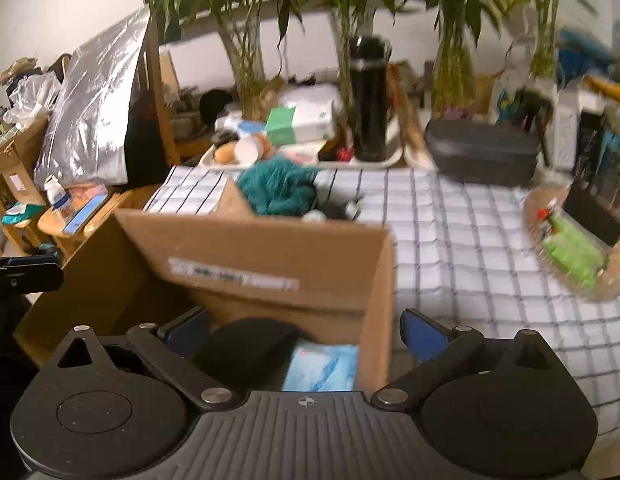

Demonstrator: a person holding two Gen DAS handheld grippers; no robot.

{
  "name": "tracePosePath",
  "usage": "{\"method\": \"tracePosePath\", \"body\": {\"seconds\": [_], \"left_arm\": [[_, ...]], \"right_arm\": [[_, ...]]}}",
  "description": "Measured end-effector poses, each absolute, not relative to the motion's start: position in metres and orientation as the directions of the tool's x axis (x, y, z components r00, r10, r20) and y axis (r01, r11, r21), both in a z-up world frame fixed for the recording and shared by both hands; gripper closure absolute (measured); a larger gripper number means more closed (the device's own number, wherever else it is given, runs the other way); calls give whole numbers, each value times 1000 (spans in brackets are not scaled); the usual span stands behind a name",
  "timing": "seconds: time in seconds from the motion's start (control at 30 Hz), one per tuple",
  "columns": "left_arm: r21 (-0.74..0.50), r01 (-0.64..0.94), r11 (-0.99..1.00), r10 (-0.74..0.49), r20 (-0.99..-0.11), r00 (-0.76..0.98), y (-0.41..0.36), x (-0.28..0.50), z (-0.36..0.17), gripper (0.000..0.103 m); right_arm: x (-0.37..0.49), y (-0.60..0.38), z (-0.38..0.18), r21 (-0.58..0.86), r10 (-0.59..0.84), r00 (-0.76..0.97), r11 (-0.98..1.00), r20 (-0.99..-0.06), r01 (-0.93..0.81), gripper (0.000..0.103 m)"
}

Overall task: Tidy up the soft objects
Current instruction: 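Reach the left tool to the brown burlap pouch and grasp it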

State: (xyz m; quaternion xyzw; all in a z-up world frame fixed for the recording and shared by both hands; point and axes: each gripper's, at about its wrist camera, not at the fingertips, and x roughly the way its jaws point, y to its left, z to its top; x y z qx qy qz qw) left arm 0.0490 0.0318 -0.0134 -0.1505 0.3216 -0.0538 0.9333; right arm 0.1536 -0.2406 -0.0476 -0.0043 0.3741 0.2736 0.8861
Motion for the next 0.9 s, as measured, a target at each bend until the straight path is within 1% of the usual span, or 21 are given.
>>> {"method": "tracePosePath", "body": {"seconds": [0.1, 0.13, 0.27, 0.33, 0.6, 0.73, 0.9], "left_arm": [[-312, 7, 950, -195, -577, 793, 35, 54, -12, 26], [-306, 7, 952, -192, -578, 793, 36, 57, -12, 26], [-294, 10, 956, -183, -569, 802, 43, 71, -10, 26], [-282, 13, 959, -176, -561, 809, 46, 79, -7, 26], [-249, 39, 968, -167, -517, 840, 67, 113, -2, 26], [-248, 43, 968, -169, -514, 841, 77, 132, -7, 26], [-259, 64, 964, -194, -517, 834, 85, 155, -23, 26]], "right_arm": [[152, -254, -34, 183, 479, 644, 863, -597, -471, 2], [155, -258, -32, 191, 479, 652, 866, -588, -463, 2], [175, -269, -32, 237, 481, 649, 871, -589, -431, 1], [183, -271, -30, 237, 485, 652, 869, -583, -434, 1], [211, -273, -27, 196, 485, 672, 866, -560, -461, 0], [224, -273, -31, 175, 476, 677, 868, -561, -465, 0], [240, -271, -40, 136, 419, 694, 895, -585, -425, 0]]}}
